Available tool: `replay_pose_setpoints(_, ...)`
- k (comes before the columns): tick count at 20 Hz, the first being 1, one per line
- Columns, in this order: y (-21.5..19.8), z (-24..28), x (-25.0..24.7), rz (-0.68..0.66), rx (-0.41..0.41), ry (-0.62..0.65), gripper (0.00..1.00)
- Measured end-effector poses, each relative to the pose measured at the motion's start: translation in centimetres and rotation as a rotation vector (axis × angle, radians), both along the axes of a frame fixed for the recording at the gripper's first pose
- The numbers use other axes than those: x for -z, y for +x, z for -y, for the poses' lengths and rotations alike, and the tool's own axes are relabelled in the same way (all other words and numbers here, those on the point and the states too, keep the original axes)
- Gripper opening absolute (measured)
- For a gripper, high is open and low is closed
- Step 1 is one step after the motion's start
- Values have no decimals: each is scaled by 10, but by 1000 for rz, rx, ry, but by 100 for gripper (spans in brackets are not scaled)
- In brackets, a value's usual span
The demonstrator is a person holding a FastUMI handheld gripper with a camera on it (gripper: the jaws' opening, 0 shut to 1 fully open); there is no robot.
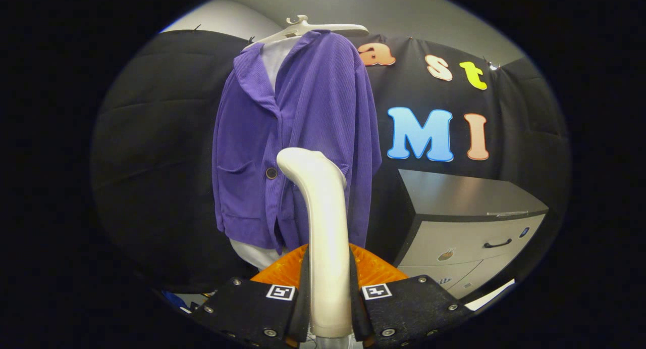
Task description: Iron the clothes twice with a garment steamer, once on the left side and once on the right side.
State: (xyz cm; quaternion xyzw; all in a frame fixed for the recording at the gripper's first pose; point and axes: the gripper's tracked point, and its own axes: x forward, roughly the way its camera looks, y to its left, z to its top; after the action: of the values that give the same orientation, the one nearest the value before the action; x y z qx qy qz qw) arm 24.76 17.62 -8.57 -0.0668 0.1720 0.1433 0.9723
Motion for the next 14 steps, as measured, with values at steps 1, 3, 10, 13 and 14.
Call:
replay_pose_setpoints(1,-3,0,9,-11,0,-8,34)
replay_pose_setpoints(3,-9,1,25,-19,13,-23,34)
replay_pose_setpoints(10,-36,-4,102,-142,15,-64,34)
replay_pose_setpoints(13,-46,-6,121,-177,23,-63,34)
replay_pose_setpoints(14,-50,-6,122,-182,21,-65,34)
